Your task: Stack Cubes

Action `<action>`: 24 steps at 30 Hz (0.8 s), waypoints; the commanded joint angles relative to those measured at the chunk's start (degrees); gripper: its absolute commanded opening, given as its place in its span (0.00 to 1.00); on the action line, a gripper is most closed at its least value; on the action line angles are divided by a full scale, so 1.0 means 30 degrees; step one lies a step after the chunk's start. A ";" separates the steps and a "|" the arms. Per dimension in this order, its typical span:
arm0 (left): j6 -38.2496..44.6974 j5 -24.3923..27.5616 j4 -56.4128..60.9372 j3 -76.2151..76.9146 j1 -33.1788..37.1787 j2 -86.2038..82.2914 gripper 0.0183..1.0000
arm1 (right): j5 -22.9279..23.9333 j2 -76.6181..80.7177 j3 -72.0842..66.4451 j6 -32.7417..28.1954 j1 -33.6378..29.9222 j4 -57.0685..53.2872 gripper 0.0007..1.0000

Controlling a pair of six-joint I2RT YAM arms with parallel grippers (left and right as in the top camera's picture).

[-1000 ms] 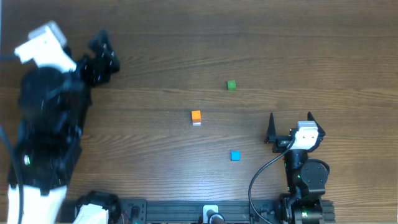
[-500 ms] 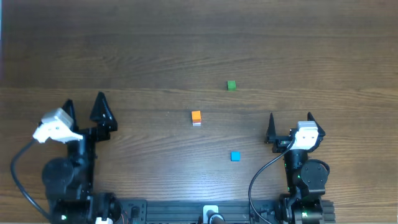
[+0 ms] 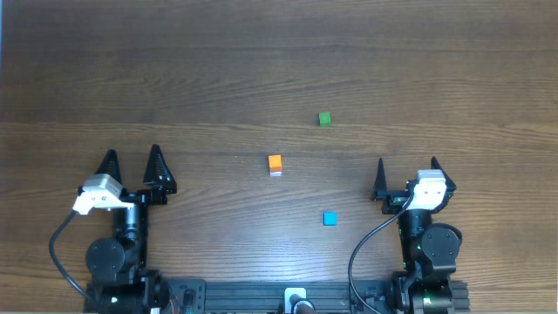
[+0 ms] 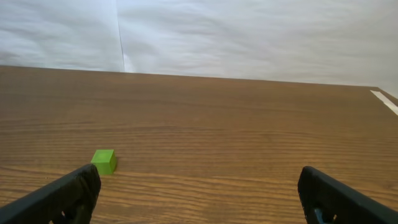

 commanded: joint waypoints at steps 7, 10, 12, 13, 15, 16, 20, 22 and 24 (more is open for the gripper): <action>0.0291 0.0175 -0.4153 -0.0357 0.0313 -0.0459 1.00 | -0.0153 -0.0131 -0.0095 0.0124 -0.0138 -0.0066 0.99; 0.0277 0.0313 -0.4065 -0.0357 0.0313 -0.0459 1.00 | -0.0153 -0.0131 -0.0095 0.0124 -0.0138 -0.0066 0.99; 0.0277 0.0313 -0.4065 -0.0357 0.0313 -0.0459 1.00 | -0.0160 -0.0131 -0.0095 0.0124 -0.0138 -0.0066 0.99; 0.0277 0.0313 -0.4065 -0.0357 0.0313 -0.0459 1.00 | -0.0153 -0.0131 -0.0095 0.0124 -0.0138 -0.0066 0.99; 0.0277 0.0313 -0.4065 -0.0357 0.0313 -0.0459 1.00 | -0.0153 -0.0131 -0.0095 0.0124 -0.0138 -0.0066 0.99; 0.0277 0.0313 -0.4065 -0.0357 0.0313 -0.0430 1.00 | -0.0160 -0.0131 -0.0095 0.0124 -0.0138 -0.0066 0.99; 0.0277 0.0313 -0.4065 -0.0350 0.0313 -0.0386 1.00 | -0.0153 -0.0131 -0.0095 0.0124 -0.0138 -0.0066 0.99; 0.0277 0.0313 -0.4065 -0.0350 0.0313 -0.0386 1.00 | -0.0153 -0.0131 -0.0095 0.0124 -0.0138 -0.0066 0.99; 0.0277 0.0313 -0.4065 -0.0350 0.0313 -0.0386 1.00 | -0.0153 -0.0131 -0.0095 0.0124 -0.0138 -0.0066 0.99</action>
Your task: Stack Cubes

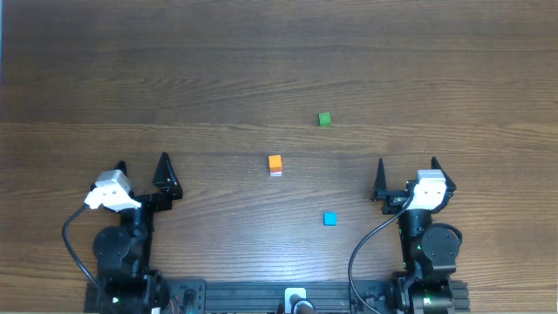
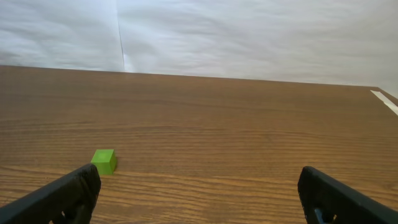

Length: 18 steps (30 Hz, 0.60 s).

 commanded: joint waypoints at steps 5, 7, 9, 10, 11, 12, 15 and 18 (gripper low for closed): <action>0.0262 0.0255 -0.0007 -0.0080 0.0117 -0.0073 1.00 | -0.0153 -0.0131 -0.0095 0.0138 -0.0138 -0.0066 0.99; 0.0262 0.0255 -0.0007 -0.0080 0.0117 -0.0073 1.00 | -0.0153 -0.0131 -0.0095 0.0138 -0.0138 -0.0066 0.99; 0.0270 0.0255 -0.0015 -0.0080 0.0117 -0.0073 1.00 | -0.0153 -0.0131 -0.0095 0.0138 -0.0138 -0.0066 0.99; 0.0270 0.0255 -0.0015 -0.0080 0.0117 -0.0073 1.00 | -0.0160 -0.0131 -0.0095 0.0138 -0.0138 -0.0066 0.99; 0.0270 0.0255 -0.0015 -0.0080 0.0117 -0.0058 1.00 | -0.0153 -0.0131 -0.0095 0.0138 -0.0138 -0.0066 0.99; 0.0277 0.0248 -0.0015 -0.0087 0.0117 -0.0022 1.00 | -0.0153 -0.0131 -0.0087 0.0138 -0.0138 -0.0066 0.99; 0.0809 0.0109 0.0000 -0.0080 0.0131 0.0204 1.00 | -0.0153 -0.0131 -0.0095 0.0138 -0.0138 -0.0066 0.99; 0.2098 0.0124 0.0000 -0.0080 0.0138 0.0364 1.00 | -0.0153 -0.0131 -0.0095 0.0138 -0.0138 -0.0066 0.99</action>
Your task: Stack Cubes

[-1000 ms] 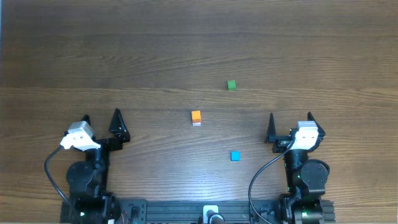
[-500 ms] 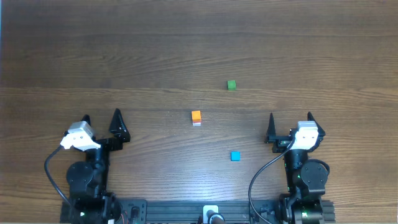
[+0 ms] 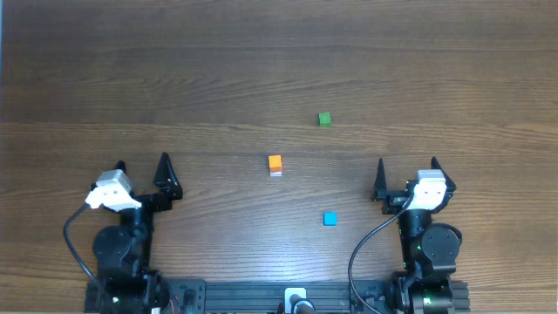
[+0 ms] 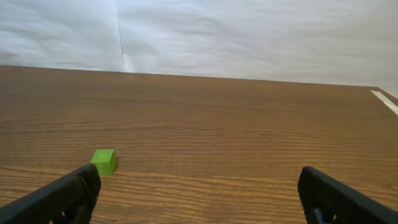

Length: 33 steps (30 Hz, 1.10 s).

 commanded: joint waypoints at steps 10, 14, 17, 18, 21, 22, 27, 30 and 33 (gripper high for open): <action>0.3832 0.0408 -0.0029 -0.0080 0.0131 0.0991 1.00 | -0.0153 -0.0131 -0.0095 0.0131 -0.0138 -0.0073 0.99; 0.3840 0.0408 -0.0029 -0.0080 0.0131 0.1610 1.00 | -0.0153 -0.0131 -0.0095 0.0131 -0.0138 -0.0073 0.99; 0.3832 0.0415 -0.0022 -0.0080 0.0131 0.2135 1.00 | -0.0153 -0.0131 -0.0095 0.0131 -0.0138 -0.0073 0.99; 0.3825 0.0415 -0.0015 -0.0080 0.0131 0.2251 1.00 | -0.0153 -0.0131 -0.0095 0.0131 -0.0138 -0.0073 0.99; 0.3825 0.0408 -0.0015 -0.0080 0.0131 0.2339 1.00 | -0.0153 -0.0131 -0.0095 0.0131 -0.0138 -0.0073 0.99; 0.3825 0.0408 -0.0015 -0.0080 0.0138 0.2339 1.00 | -0.0153 -0.0131 -0.0095 0.0131 -0.0138 -0.0073 0.99; 0.3832 0.0408 -0.0015 -0.0080 0.0138 0.2346 1.00 | -0.0080 -0.0131 -0.0095 0.0131 -0.0138 -0.0036 0.99; 0.3825 0.0408 -0.0015 -0.0080 0.0138 0.2346 1.00 | -0.0153 -0.0131 -0.0087 0.0131 -0.0138 -0.0044 0.99; 0.3832 0.0408 -0.0015 -0.0080 0.0138 0.2346 1.00 | -0.0153 -0.0131 -0.0095 0.0131 -0.0138 -0.0044 0.99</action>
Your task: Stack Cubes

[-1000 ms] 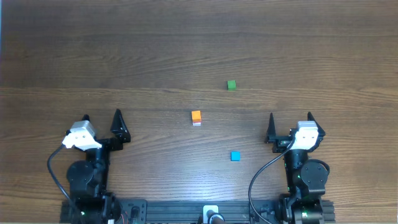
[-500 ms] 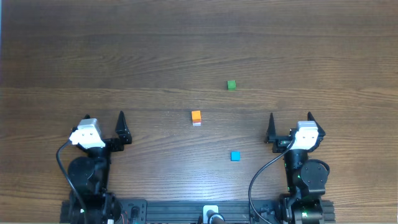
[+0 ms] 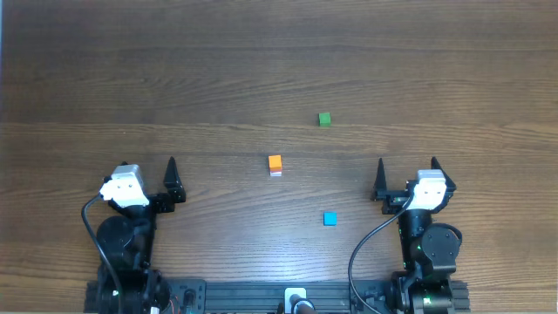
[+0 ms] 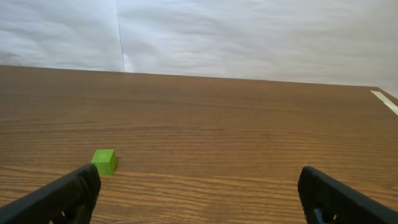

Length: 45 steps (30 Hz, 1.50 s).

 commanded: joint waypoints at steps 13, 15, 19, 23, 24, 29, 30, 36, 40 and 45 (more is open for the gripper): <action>0.0357 0.0262 -0.0015 -0.0080 0.0153 -0.0423 1.00 | -0.2142 -0.0102 -0.0087 0.1486 -0.0095 0.0882 0.99; 0.0357 0.0262 -0.0007 -0.0080 0.0153 -0.1166 1.00 | -0.3832 -0.0102 -0.0087 0.1275 -0.0095 0.1829 0.99; 0.0357 0.0262 -0.0007 -0.0080 0.0153 -0.2178 1.00 | -0.5457 -0.0102 0.0124 0.1064 -0.0087 0.3351 0.99; 0.0357 0.0262 -0.0007 -0.0080 0.0153 -0.2244 1.00 | -0.5450 0.0131 0.1523 0.1056 -0.0080 0.2725 0.99; 0.0357 0.0262 -0.0007 -0.0080 0.0153 -0.2244 1.00 | -0.5450 0.0342 0.2076 0.1042 -0.0080 0.2339 0.99; 0.0357 0.0262 -0.0007 -0.0080 0.0153 -0.2521 1.00 | -0.5450 0.4524 0.7570 -0.0029 -0.0080 -0.1173 0.99; 0.0357 0.0262 -0.0015 -0.0080 0.0153 -0.2521 1.00 | -0.5450 0.5413 0.8451 -0.0109 -0.0080 -0.1654 0.99; 0.0357 0.0262 -0.0007 -0.0080 0.0153 -0.2521 1.00 | -0.5442 1.2167 1.4418 -0.0102 0.0284 -0.5100 0.99; 0.0350 0.0262 -0.0015 -0.0080 0.0153 -0.2521 1.00 | -0.5297 1.7121 1.8484 0.0233 0.1479 -0.7657 0.99; 0.0357 0.0262 -0.0007 -0.0080 0.0153 -0.2521 1.00 | -0.5049 2.4247 2.3671 0.1311 0.3286 -1.1715 0.99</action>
